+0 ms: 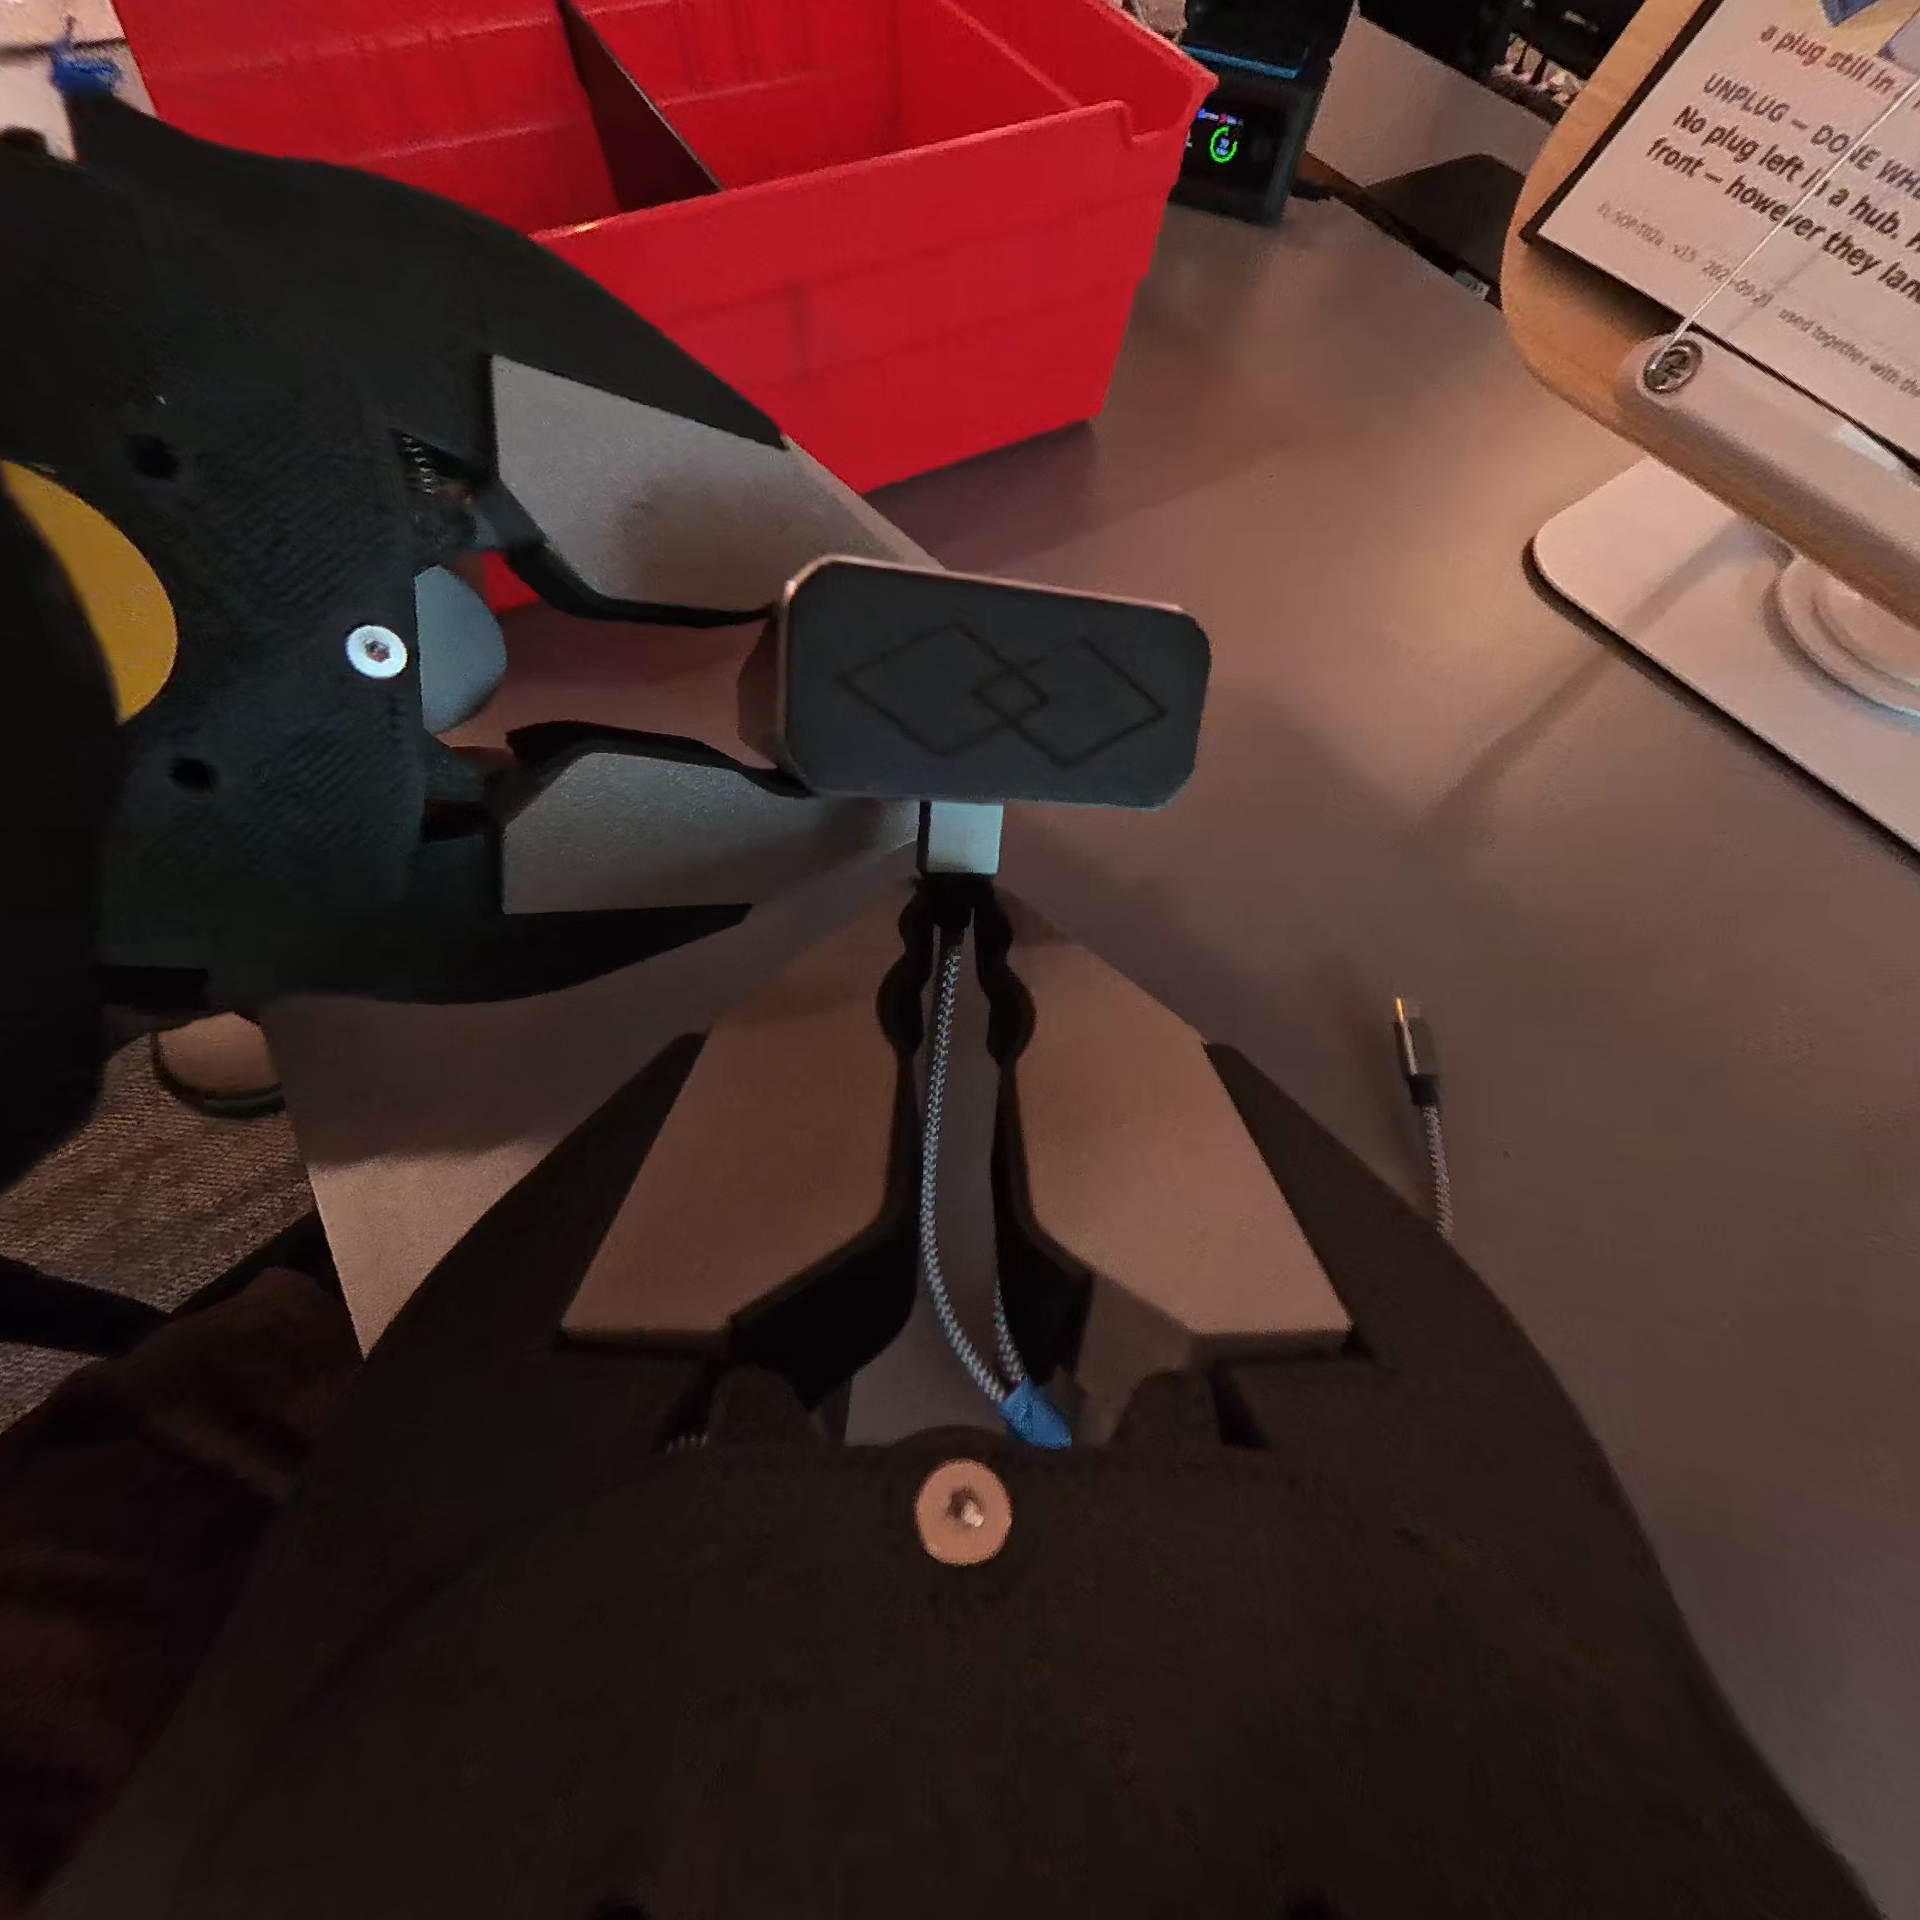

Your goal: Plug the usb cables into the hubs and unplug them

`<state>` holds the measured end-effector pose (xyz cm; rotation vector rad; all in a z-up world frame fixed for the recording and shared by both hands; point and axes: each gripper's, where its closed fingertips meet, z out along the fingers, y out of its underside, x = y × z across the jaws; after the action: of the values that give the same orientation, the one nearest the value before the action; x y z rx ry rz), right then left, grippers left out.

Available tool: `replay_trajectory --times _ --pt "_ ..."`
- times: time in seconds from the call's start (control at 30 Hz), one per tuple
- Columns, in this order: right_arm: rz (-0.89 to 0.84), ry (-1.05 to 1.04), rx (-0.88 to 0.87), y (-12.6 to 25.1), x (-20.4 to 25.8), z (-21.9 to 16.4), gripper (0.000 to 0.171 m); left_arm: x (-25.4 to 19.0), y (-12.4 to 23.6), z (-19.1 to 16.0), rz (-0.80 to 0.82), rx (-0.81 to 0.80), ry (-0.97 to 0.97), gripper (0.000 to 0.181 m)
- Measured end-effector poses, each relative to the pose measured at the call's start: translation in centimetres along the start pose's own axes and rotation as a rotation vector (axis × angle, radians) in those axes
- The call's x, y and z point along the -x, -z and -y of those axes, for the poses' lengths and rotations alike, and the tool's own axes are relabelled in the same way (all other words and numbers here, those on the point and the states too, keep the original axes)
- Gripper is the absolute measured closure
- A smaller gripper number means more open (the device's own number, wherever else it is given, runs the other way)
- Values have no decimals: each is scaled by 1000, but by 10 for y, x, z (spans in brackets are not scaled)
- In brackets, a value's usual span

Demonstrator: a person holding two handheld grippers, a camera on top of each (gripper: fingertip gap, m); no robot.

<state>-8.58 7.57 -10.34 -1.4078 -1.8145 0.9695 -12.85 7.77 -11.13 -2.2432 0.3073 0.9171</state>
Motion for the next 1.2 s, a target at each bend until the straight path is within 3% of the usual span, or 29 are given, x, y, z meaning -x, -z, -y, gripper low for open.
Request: replay_trajectory --times 0.17,0.3,0.47,0.6,0.7,0.87,0.9,0.93,0.97,1.0,1.2 --pt "-13 43 -68 5 2 16 167 10 7 8 -26 -88 106 154" --pt "-18 81 -114 21 3 30 164 8 17 21 -155 -203 256 155" --pt "12 107 -123 44 5 38 136 4 30 36 -347 -340 451 155" --pt "149 151 -39 57 18 25 109 1 49 52 -586 -487 636 154" --pt "283 162 -16 60 29 14 100 -6 67 65 -751 -581 682 154" --pt "513 100 54 43 45 -13 76 -17 81 80 -905 -660 731 154" --pt "533 100 62 37 46 -19 79 -20 80 82 -917 -663 735 154" --pt "538 107 69 32 44 -24 95 -23 78 83 -915 -659 733 154" --pt "526 107 77 27 39 -28 122 -26 73 83 -902 -646 724 154" --pt "519 94 96 24 35 -32 130 -28 67 82 -884 -624 723 154" --pt "622 -36 198 40 28 -45 135 -29 53 73 -974 -551 843 137"
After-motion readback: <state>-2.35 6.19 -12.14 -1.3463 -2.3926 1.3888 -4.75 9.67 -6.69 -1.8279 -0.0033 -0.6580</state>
